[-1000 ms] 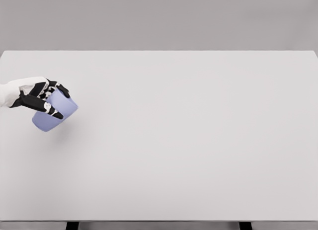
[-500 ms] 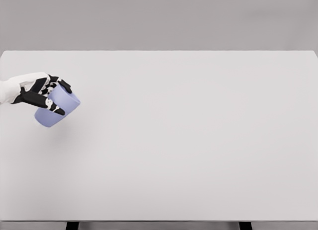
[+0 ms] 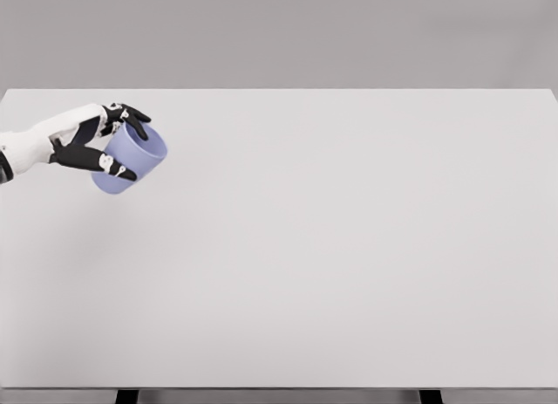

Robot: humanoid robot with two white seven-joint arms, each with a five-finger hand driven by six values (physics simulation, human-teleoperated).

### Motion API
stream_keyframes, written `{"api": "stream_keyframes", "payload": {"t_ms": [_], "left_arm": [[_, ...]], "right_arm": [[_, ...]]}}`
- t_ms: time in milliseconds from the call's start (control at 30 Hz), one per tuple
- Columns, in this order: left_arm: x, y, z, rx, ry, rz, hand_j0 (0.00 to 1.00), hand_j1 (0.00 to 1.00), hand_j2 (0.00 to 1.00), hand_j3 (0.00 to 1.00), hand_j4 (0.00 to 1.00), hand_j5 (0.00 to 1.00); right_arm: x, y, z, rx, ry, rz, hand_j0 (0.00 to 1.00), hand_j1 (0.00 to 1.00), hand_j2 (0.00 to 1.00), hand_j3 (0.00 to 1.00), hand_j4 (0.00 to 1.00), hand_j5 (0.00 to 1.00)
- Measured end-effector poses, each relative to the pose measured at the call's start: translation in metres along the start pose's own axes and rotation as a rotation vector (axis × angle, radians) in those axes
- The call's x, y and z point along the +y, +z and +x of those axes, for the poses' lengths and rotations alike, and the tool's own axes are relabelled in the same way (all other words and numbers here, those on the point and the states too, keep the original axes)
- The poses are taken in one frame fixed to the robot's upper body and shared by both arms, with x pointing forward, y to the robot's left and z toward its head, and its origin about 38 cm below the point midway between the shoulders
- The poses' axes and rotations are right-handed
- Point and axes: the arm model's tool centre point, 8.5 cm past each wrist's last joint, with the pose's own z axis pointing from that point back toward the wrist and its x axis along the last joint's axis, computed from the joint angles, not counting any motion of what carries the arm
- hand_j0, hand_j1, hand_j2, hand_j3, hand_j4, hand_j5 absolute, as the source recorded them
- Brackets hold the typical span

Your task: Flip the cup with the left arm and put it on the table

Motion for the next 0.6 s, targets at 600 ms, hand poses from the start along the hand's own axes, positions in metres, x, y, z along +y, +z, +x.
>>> {"api": "stream_keyframes", "payload": {"t_ms": [600], "left_arm": [[-0.012,0.002,-0.052,-0.323,-0.006,0.126,0.44,0.44,0.44,0.44,0.44,0.44]], "right_arm": [[0.000,0.000,0.000,0.000,0.000,0.000,1.00,1.00,1.00,1.00,1.00,1.00]]}}
